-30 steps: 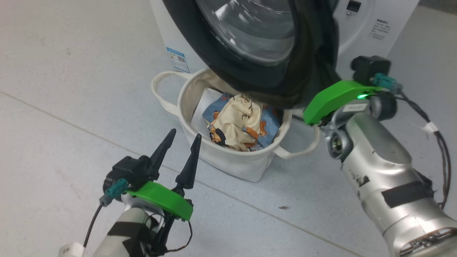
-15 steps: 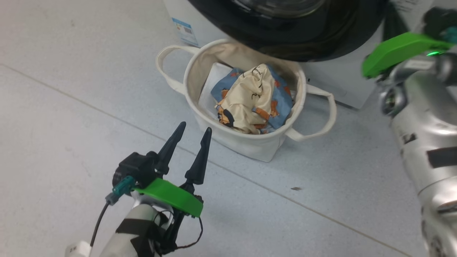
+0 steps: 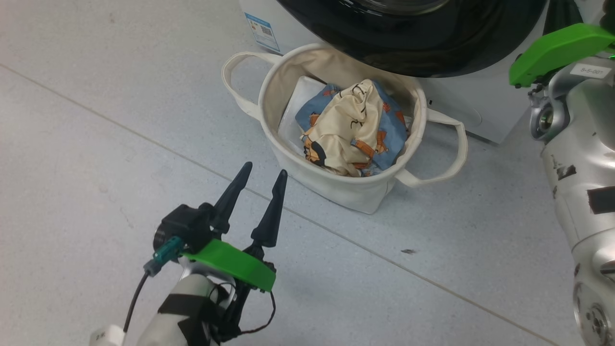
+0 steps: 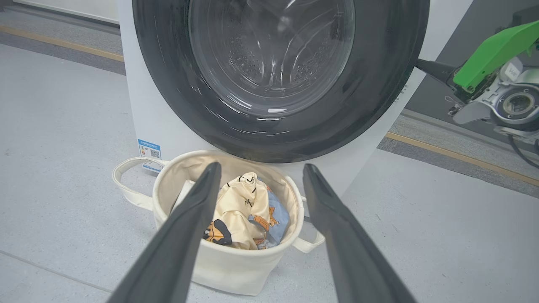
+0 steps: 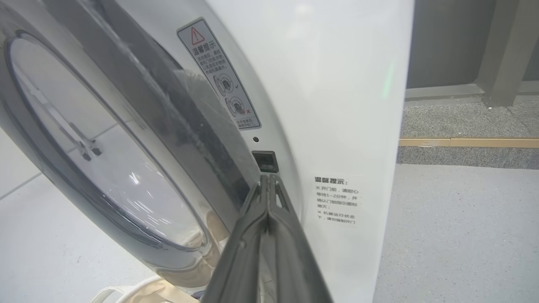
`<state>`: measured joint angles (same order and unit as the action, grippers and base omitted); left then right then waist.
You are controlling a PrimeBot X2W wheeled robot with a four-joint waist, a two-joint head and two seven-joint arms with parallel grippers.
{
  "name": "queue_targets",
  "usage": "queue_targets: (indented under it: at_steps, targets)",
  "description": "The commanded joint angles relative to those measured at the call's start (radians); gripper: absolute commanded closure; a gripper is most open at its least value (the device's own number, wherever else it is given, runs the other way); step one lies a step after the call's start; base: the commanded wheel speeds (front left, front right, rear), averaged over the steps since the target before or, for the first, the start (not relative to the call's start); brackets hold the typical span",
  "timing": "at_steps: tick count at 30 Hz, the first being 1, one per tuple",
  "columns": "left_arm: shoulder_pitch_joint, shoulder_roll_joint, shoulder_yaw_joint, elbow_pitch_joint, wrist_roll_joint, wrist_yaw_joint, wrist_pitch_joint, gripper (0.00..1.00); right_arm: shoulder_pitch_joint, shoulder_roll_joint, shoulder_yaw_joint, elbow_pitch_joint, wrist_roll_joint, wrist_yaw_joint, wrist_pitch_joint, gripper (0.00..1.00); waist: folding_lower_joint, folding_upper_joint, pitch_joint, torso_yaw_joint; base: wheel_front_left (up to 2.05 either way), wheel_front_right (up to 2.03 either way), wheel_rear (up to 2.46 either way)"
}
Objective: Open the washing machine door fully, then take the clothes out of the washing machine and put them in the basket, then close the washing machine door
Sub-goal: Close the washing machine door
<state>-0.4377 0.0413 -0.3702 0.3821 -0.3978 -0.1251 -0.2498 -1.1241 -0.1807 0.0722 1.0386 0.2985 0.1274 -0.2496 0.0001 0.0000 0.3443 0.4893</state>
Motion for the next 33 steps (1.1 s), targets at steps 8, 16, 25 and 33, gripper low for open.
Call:
queue_targets:
  at_steps: [8,16,25,33]
  targets:
    - [-0.002,0.010,0.034,-0.030,0.006,-0.006,-0.012,0.00,-0.006,0.041,-0.009,-0.035,-0.038,0.003,-0.012,1.00,-0.0001,0.0000,-0.015,0.001,0.00,0.00,0.00]
    - [0.013,0.024,0.061,-0.025,0.012,-0.006,-0.012,0.00,0.039,0.059,-0.017,-0.061,-0.065,0.003,-0.012,0.00,-0.0001,0.0000,-0.065,-0.027,0.00,0.00,0.00]
    - [0.059,0.107,0.136,-0.011,0.004,-0.006,-0.012,0.00,0.218,0.096,0.054,-0.200,-0.047,0.003,-0.012,0.00,-0.0001,0.0000,-0.180,-0.134,0.00,0.00,0.00]
    - [0.112,0.209,0.217,-0.009,-0.013,-0.006,-0.012,0.00,0.460,0.077,0.083,-0.398,-0.009,0.003,-0.012,0.00,-0.0001,0.0000,-0.270,-0.260,0.00,0.00,0.00]
